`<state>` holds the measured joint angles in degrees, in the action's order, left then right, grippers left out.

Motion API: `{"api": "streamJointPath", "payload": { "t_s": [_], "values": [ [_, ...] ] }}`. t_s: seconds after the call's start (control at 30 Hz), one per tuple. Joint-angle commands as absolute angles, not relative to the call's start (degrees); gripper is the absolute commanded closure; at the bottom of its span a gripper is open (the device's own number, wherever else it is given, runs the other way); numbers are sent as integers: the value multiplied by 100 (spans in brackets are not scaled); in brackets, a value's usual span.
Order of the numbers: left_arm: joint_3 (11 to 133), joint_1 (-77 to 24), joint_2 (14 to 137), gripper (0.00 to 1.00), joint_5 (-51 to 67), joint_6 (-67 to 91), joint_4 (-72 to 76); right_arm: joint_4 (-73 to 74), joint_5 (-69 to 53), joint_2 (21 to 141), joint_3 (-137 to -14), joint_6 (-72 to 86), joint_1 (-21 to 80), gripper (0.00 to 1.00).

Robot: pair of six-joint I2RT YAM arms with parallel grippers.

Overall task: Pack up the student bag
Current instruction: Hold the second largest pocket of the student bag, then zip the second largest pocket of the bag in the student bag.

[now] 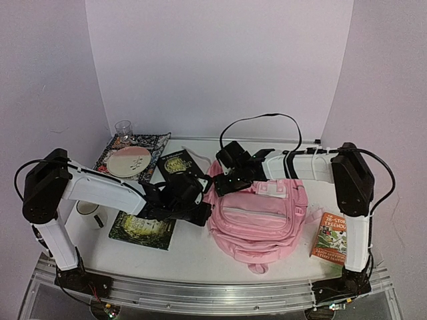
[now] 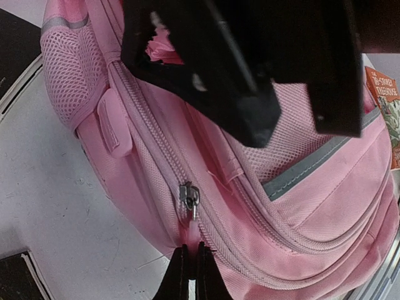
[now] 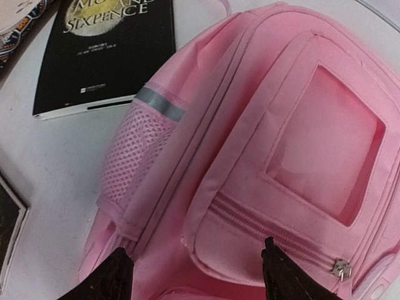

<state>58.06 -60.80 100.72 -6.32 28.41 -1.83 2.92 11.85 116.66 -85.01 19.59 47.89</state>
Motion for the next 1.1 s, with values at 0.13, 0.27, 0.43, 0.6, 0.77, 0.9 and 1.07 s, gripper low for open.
{"api": "streamJointPath", "payload": {
  "t_s": [0.13,0.27,0.43,0.6,0.77,0.9,1.07],
  "values": [
    [5964,-6064,10127,100,-475,2768,193,703,2735,12563,-9334,1993,4748,33],
    [5955,-6065,10091,100,-373,2715,192,806,3003,12915,-9697,1825,4732,59],
    [5843,-6073,9894,100,-359,2674,187,844,3068,13082,-9924,1767,4611,94],
    [5705,-6122,9886,100,-129,2709,141,844,3251,13206,-10193,1732,4375,100],
    [5530,-6275,9851,100,-23,2781,124,844,3280,13401,-10518,1724,4096,100],
    [5334,-6319,9709,100,275,2849,94,844,3252,13507,-10721,1750,3861,100],
    [5278,-6435,9739,100,613,2852,47,845,3197,13608,-10983,1785,3682,100]
  ]
}}
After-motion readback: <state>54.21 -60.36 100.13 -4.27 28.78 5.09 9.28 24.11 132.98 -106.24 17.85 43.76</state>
